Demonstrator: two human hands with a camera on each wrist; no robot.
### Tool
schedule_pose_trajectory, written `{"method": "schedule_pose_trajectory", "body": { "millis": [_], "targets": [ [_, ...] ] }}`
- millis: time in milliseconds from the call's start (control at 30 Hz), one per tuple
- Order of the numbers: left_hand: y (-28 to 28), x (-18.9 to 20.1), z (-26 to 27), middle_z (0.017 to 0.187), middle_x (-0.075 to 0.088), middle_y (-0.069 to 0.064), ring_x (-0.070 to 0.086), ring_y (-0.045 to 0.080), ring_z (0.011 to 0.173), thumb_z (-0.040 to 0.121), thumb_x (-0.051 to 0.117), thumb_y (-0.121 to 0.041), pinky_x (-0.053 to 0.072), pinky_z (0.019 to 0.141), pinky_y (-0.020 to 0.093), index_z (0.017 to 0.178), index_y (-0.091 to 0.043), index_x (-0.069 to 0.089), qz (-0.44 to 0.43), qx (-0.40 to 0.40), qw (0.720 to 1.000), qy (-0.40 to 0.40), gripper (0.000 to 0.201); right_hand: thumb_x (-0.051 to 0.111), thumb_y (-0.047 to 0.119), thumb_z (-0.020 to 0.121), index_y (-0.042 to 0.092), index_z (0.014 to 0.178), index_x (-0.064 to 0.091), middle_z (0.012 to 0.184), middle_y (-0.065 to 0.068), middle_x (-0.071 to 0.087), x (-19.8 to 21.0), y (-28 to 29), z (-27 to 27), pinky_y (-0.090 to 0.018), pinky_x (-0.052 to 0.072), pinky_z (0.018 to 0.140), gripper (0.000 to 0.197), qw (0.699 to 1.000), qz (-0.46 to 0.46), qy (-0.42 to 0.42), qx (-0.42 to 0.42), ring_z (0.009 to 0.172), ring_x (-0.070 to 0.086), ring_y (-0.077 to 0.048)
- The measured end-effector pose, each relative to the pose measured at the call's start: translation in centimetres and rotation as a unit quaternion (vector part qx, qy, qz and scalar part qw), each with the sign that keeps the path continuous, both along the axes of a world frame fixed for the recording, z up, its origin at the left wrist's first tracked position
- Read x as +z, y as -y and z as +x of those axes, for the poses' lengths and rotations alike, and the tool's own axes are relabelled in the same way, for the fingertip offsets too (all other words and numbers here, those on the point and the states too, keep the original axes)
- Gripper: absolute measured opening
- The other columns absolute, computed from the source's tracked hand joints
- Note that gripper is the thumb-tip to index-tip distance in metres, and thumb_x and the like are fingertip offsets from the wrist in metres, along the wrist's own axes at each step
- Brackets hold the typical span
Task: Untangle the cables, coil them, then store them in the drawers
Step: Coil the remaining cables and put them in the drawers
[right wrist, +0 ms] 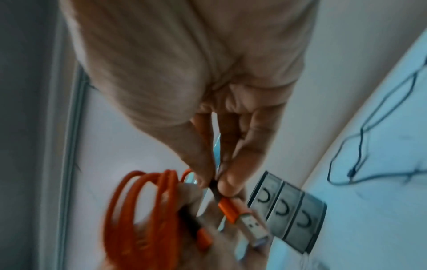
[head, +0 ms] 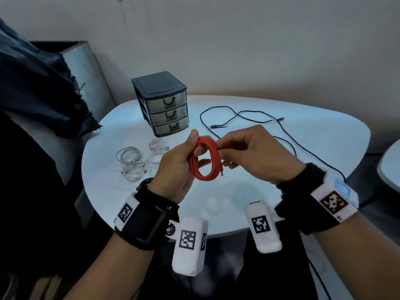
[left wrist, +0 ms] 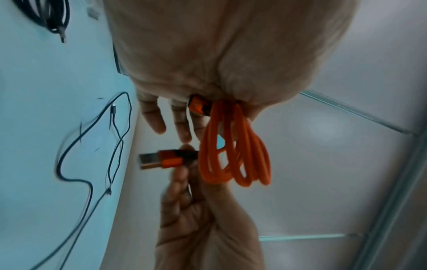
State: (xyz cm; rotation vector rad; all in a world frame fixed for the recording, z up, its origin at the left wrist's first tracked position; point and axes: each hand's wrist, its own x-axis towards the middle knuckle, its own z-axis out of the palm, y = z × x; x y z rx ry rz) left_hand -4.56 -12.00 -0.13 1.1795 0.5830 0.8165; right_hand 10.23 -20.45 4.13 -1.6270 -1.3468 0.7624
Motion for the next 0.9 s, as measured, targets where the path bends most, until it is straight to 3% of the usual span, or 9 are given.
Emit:
{"method": "schedule_pose_trajectory", "body": {
  "millis": [67,167,233,300,467,567,700,800,900],
  "targets": [
    [-0.3,-0.3,0.3,0.092,0.057,0.014,0.062,0.025,0.099,0.091,0.054,-0.051,0.049,0.091,0.041,0.071,-0.015,0.067,0.01,0.01,1.0,-0.011,0.043,0.068,0.001,0.088,0.003,0.092,0.074,0.08,-0.017,0.074,-0.4,-0.4,-0.3,-0.024,0.058,0.065,0.008,0.996,-0.004,-0.084,-0.014,0.065,0.068,-0.017],
    [-0.2,-0.4,0.6,0.069,0.062,-0.006,0.062,0.018,0.087,0.098,0.049,-0.047,0.05,0.09,0.037,0.06,-0.022,0.069,0.046,0.023,0.998,-0.038,0.05,0.065,0.0,0.09,0.0,0.09,0.069,0.074,-0.011,0.072,-0.7,-0.9,-0.7,-0.022,0.057,0.064,0.004,0.972,0.004,-0.233,-0.035,0.065,0.07,-0.015],
    [0.0,-0.4,0.6,0.068,0.065,-0.01,0.062,0.011,0.08,0.103,0.045,-0.043,0.049,0.09,0.034,0.071,-0.01,0.067,0.078,0.037,0.994,-0.065,0.05,0.061,0.0,0.092,-0.004,0.093,0.067,0.076,-0.01,0.072,-0.9,-1.2,-0.8,-0.022,0.056,0.064,0.007,0.946,0.002,-0.321,-0.037,0.065,0.07,-0.016],
    [0.0,-0.4,0.5,0.07,0.059,-0.008,0.055,0.006,0.072,0.105,0.038,-0.04,0.046,0.079,0.03,0.085,0.003,0.058,0.138,0.052,0.985,-0.094,0.051,0.057,0.004,0.094,-0.002,0.096,0.067,0.08,-0.01,0.071,-1.4,-1.4,-0.7,-0.026,0.056,0.068,0.012,0.934,-0.026,-0.355,-0.024,0.068,0.069,-0.017],
    [-0.7,-1.5,1.0,0.074,0.05,-0.004,0.049,0.01,0.069,0.104,0.03,-0.044,0.039,0.07,0.028,0.073,-0.023,0.051,0.306,0.084,0.933,-0.169,0.043,0.056,0.027,0.089,0.008,0.085,0.068,0.081,-0.005,0.067,-2.5,-0.8,-0.7,-0.039,0.051,0.084,0.023,0.914,-0.057,-0.401,0.025,0.082,0.061,-0.021],
    [-0.9,-1.9,1.5,0.06,0.05,-0.012,0.047,0.013,0.061,0.099,0.026,-0.053,0.04,0.064,0.037,0.068,-0.027,0.052,0.316,0.092,0.919,-0.217,0.048,0.067,0.027,0.086,0.009,0.083,0.064,0.078,-0.001,0.064,-3.3,-0.3,-1.6,-0.037,0.049,0.084,0.018,0.958,-0.063,-0.28,0.024,0.08,0.061,-0.014],
    [-1.5,-2.6,1.6,0.062,0.051,-0.005,0.05,0.017,0.061,0.105,0.023,-0.048,0.037,0.059,0.036,0.07,-0.028,0.046,0.366,0.145,0.869,-0.301,0.046,0.064,0.019,0.093,0.014,0.093,0.069,0.08,-0.008,0.068,-4.6,-0.3,-1.8,-0.034,0.056,0.069,0.007,0.992,-0.056,-0.103,-0.044,0.071,0.065,-0.009],
    [-1.9,-3.6,1.3,0.062,0.048,-0.004,0.049,0.019,0.061,0.105,0.026,-0.045,0.039,0.06,0.039,0.079,-0.015,0.049,0.346,0.142,0.871,-0.32,0.046,0.059,0.017,0.096,0.019,0.102,0.07,0.071,-0.006,0.067,-6.0,-0.5,-1.2,-0.032,0.056,0.059,0.012,0.995,-0.052,0.018,-0.08,0.058,0.068,-0.012],
    [-1.8,-4.6,0.5,0.065,0.053,-0.01,0.054,0.008,0.062,0.105,0.032,-0.042,0.045,0.064,0.036,0.088,-0.021,0.053,0.342,0.095,0.878,-0.321,0.034,0.06,0.015,0.096,0.015,0.09,0.068,0.068,-0.003,0.069,-7.0,-0.6,-0.8,-0.024,0.048,0.054,0.01,0.993,-0.065,0.025,-0.092,0.055,0.068,-0.013]
  ]
}}
